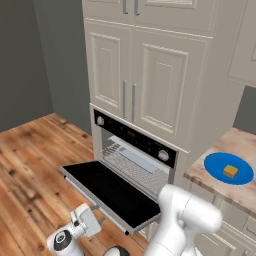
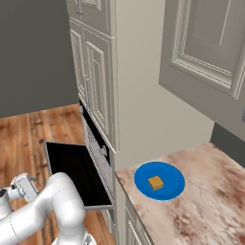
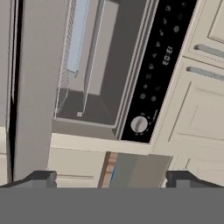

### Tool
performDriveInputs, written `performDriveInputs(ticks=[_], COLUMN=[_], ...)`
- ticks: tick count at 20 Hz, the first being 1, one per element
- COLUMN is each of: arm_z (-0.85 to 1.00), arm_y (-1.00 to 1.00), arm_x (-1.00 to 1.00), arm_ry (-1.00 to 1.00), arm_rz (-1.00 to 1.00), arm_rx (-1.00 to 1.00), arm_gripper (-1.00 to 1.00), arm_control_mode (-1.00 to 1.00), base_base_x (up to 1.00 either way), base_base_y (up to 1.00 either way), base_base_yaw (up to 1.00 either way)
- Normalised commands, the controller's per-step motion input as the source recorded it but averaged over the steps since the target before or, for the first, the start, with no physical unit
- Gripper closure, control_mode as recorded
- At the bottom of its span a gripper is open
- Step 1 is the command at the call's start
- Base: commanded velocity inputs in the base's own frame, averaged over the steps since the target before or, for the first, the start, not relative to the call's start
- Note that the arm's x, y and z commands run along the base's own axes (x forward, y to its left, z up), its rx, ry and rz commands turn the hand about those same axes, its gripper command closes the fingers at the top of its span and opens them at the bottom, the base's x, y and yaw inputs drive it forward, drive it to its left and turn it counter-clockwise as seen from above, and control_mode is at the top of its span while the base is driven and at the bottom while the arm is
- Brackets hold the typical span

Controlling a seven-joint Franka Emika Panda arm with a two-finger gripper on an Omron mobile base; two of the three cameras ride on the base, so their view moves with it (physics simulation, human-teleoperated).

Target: Take the baked cake out of the oven and place it on the plate for cooling. Then close the oven door.

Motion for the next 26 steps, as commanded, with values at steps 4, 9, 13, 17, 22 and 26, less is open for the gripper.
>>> performDriveInputs(ticks=[4,9,13,17,22,26], arm_z=[-0.46,-0.46,-0.49,-0.52,-0.54,-0.52], arm_y=[0.00,0.00,0.04,0.14,0.23,0.36], arm_x=[0.23,0.25,0.20,0.17,0.12,0.05], arm_ry=[-0.05,-0.04,-0.03,-0.03,-0.03,-0.03], arm_rz=[-0.02,0.00,0.00,0.00,0.00,0.00], arm_rx=[-0.06,-0.03,0.00,0.00,0.00,-0.01], arm_gripper=[-1.00,-1.00,-1.00,-1.00,-1.00,-1.00], arm_control_mode=[-1.00,-1.00,-1.00,-1.00,-1.00,-1.00], base_base_x=[0.00,0.00,0.00,0.00,0.00,0.00], base_base_y=[0.00,0.00,0.00,0.00,0.00,0.00], base_base_yaw=[0.00,0.00,0.00,0.00,0.00,0.00])
